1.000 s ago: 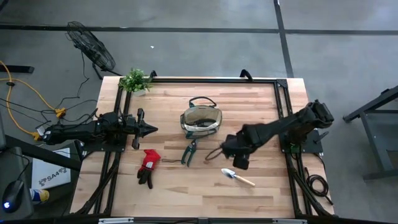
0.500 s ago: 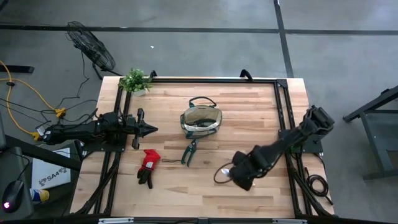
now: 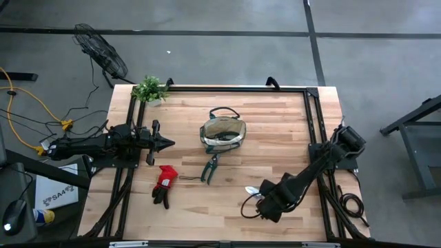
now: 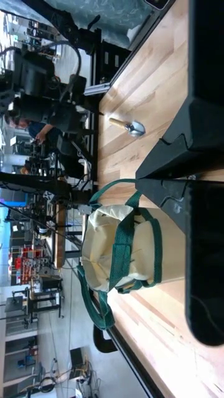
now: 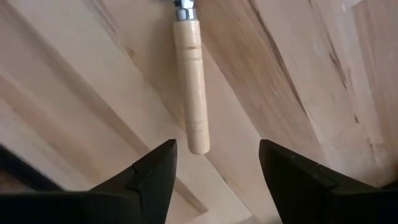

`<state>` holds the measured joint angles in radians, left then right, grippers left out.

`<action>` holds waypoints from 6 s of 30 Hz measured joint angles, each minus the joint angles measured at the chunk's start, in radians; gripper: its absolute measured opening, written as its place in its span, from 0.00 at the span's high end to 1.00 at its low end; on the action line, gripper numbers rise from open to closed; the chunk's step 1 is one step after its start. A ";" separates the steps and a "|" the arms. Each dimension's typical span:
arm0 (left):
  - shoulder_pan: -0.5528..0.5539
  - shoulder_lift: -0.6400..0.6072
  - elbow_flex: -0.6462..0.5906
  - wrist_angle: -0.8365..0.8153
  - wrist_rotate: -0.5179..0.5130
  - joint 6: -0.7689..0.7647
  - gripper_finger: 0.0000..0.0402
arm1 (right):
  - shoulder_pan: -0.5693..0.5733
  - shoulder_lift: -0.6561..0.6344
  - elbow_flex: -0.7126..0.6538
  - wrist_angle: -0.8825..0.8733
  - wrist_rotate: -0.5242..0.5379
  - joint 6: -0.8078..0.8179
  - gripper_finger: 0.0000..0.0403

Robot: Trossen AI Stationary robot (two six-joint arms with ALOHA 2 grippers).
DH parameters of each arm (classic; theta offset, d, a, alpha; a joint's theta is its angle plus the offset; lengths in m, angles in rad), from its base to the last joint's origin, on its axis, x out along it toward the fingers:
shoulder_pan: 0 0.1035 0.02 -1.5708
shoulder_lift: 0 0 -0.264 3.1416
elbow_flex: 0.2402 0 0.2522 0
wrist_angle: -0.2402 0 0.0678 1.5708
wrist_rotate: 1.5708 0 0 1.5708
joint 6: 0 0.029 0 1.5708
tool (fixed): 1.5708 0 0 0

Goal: Pick & Place Garden tools in Gardening bag
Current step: Put the brown trowel into the gardening bag

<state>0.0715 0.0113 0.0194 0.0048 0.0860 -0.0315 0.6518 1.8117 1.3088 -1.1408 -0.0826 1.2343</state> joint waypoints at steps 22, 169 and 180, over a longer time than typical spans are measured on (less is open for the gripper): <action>0.000 0.000 0.000 0.000 0.000 0.000 1.00 | 0.016 -0.043 -0.127 0.232 0.030 -0.082 0.45; 0.000 0.000 0.000 0.000 0.000 0.000 1.00 | -0.589 0.029 0.263 0.227 0.737 -1.534 0.86; 0.000 0.000 0.000 0.000 0.000 0.000 1.00 | -0.594 0.058 0.261 0.320 0.732 -1.570 0.86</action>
<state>0.0715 0.0113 0.0194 0.0048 0.0860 -0.0313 0.0578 1.8698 1.5700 -0.8211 0.6490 -0.3353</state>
